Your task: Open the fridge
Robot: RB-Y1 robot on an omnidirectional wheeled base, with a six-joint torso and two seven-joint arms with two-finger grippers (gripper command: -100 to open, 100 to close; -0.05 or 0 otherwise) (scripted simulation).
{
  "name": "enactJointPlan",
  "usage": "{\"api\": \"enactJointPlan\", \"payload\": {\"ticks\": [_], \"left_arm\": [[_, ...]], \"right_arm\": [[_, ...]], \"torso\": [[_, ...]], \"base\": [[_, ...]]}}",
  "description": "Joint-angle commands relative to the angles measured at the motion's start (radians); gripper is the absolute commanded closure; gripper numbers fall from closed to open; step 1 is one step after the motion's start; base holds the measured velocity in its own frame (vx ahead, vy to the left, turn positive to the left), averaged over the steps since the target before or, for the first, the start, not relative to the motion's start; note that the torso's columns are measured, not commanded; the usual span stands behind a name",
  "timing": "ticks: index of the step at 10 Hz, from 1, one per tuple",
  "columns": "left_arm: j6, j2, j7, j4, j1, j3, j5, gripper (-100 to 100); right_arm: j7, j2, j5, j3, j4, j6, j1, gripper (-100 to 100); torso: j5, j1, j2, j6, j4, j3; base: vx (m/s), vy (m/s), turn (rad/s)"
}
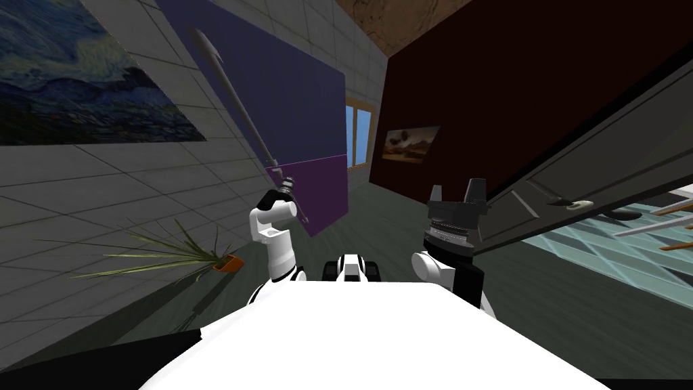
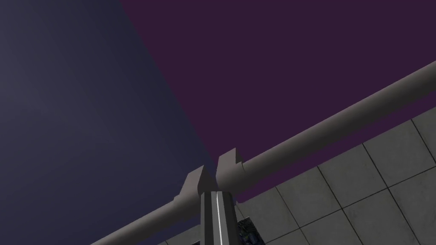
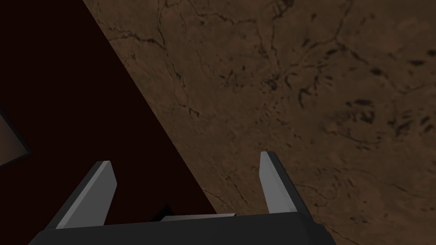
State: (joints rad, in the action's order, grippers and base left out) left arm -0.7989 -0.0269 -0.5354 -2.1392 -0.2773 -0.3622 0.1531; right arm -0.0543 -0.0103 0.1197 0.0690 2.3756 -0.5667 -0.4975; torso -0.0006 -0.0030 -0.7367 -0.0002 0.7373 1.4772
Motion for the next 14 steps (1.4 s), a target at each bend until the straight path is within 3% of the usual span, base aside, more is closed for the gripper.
{"api": "enactJointPlan", "payload": {"ticks": [1, 3, 4, 5, 6, 11, 14], "left_arm": [[-0.009, 0.013, 0.001, -0.022, 0.009, -0.025, 0.026, 100], [-0.021, 0.028, 0.001, -0.048, 0.019, -0.057, 0.058, 100], [-0.021, 0.023, 0.001, -0.040, 0.010, -0.047, 0.050, 100], [-0.024, -0.005, -0.001, -0.042, 0.011, -0.048, 0.052, -100], [-0.024, -0.025, -0.002, -0.041, 0.011, -0.048, 0.052, -100], [-0.029, -0.111, -0.023, -0.034, 0.006, -0.041, 0.056, -100], [-0.033, -0.091, -0.043, -0.025, 0.002, -0.035, 0.061, -100]], "right_arm": [[0.000, 0.000, 0.000, 0.000, 0.000, 0.000, 0.000, 0], [0.000, 0.000, 0.000, 0.000, 0.000, 0.000, 0.000, 0], [0.000, 0.000, 0.000, 0.000, 0.000, 0.000, 0.000, 0], [0.000, 0.000, 0.000, 0.000, 0.000, 0.000, 0.000, 0], [0.000, 0.001, 0.000, 0.001, 0.000, 0.000, 0.000, 0], [0.000, 0.001, 0.000, 0.001, 0.000, 0.000, 0.000, 0], [0.000, 0.001, 0.000, 0.001, 0.000, 0.000, 0.000, 0]], "torso": [[0.000, 0.003, 0.000, 0.001, 0.000, -0.001], [0.001, 0.002, -0.001, 0.000, 0.001, -0.001], [-0.001, -0.001, -0.003, 0.000, 0.001, -0.002], [0.002, 0.012, -0.002, 0.000, 0.001, -0.002], [0.005, 0.018, 0.000, 0.000, 0.000, -0.001], [0.000, 0.002, -0.002, 0.000, 0.001, -0.001], [0.002, 0.005, 0.001, 0.000, 0.000, 0.000]], "base": [[0.009, -0.257, 0.062], [-0.010, -0.372, 0.127], [-0.018, -0.179, 0.036], [0.004, -0.029, -0.012], [0.017, 0.023, 0.002], [0.039, 0.089, -0.007], [0.106, 0.189, -0.017]]}}
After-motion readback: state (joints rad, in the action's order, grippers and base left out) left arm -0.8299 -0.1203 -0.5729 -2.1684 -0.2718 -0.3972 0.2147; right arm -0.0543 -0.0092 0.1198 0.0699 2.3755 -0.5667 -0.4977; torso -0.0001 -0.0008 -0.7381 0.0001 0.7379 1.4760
